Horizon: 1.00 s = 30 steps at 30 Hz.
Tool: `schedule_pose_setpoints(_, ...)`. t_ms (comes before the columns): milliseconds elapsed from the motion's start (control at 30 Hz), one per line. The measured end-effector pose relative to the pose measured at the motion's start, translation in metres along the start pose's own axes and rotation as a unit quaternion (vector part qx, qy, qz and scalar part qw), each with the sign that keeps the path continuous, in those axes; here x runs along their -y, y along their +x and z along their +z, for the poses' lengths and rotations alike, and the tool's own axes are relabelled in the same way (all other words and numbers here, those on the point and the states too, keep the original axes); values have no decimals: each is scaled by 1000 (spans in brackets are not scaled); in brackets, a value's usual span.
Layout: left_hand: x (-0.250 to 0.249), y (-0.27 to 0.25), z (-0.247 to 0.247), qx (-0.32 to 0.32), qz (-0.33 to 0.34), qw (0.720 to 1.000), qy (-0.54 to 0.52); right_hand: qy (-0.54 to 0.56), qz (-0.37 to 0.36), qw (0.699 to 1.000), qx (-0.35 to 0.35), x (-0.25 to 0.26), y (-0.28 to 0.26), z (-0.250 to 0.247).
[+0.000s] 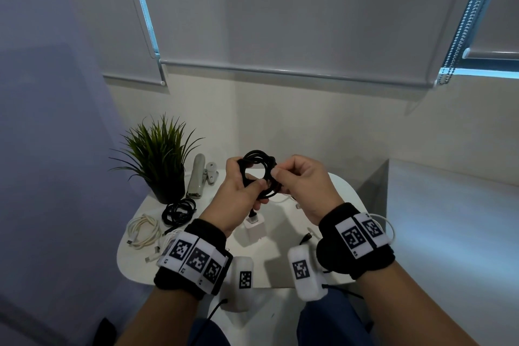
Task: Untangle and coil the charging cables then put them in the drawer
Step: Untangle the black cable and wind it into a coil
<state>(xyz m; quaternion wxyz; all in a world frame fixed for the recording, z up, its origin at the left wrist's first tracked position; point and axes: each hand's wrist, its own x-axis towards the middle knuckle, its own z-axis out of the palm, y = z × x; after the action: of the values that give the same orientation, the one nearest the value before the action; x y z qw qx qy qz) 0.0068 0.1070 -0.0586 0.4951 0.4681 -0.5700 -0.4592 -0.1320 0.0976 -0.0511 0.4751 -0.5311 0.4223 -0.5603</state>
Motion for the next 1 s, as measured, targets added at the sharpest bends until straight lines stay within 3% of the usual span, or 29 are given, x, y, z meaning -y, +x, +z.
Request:
schedule_pose_setpoints(133, -3, 0, -1, 20, -9, 1000, -18, 31, 28, 999, -23, 0, 5, -1)
schedule_pose_setpoints(300, -5, -2, -1, 39, -27, 997, -54, 3, 24, 1000, 5, 2, 7, -1)
schedule_pose_setpoints(467, -2, -4, 6, 11, -62, 997, -52, -5, 24, 1000, -2, 2, 7, 0)
schedule_pose_setpoints(733, 5, 2, -6, -31, -79, 993, 80, 36, 65, 995, 69, 0, 3, 0)
schedule_pose_setpoints(833, 4, 1, -12, -21, -84, 989, 120, -33, 71, 995, 67, -1, 3, -1)
schedule_pose_setpoints(1000, -2, -1, -15, -12, -123, 991, 47, -38, 96, 992, 70, -8, 4, -1)
